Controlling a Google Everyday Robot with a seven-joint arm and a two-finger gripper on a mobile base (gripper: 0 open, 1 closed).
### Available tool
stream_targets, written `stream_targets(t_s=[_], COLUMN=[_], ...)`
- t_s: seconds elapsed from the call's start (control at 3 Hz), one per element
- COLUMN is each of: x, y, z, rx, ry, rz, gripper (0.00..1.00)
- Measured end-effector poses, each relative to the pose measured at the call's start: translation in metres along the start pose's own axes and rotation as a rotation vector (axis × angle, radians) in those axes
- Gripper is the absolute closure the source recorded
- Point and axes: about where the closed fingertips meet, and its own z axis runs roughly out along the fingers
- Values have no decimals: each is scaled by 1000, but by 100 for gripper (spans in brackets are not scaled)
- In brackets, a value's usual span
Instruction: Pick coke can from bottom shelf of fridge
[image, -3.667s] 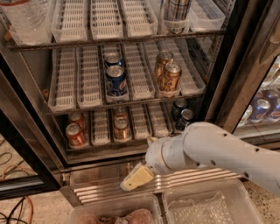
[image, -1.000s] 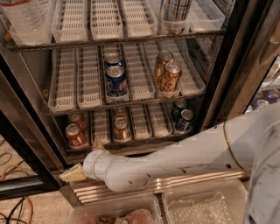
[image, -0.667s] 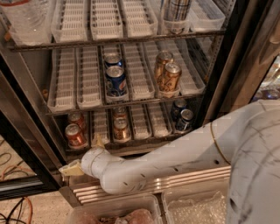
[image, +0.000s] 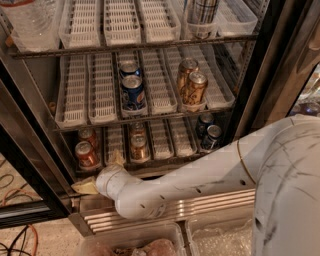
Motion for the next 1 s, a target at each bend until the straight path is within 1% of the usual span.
stream_targets(t_s=[0.33, 0.67, 1.0], x=[9, 17, 17], y=[2, 2, 4], z=[8, 22, 40], rx=[-15, -25, -42], ry=[-3, -7, -25], rz=[24, 8, -22], gripper=[0, 0, 0])
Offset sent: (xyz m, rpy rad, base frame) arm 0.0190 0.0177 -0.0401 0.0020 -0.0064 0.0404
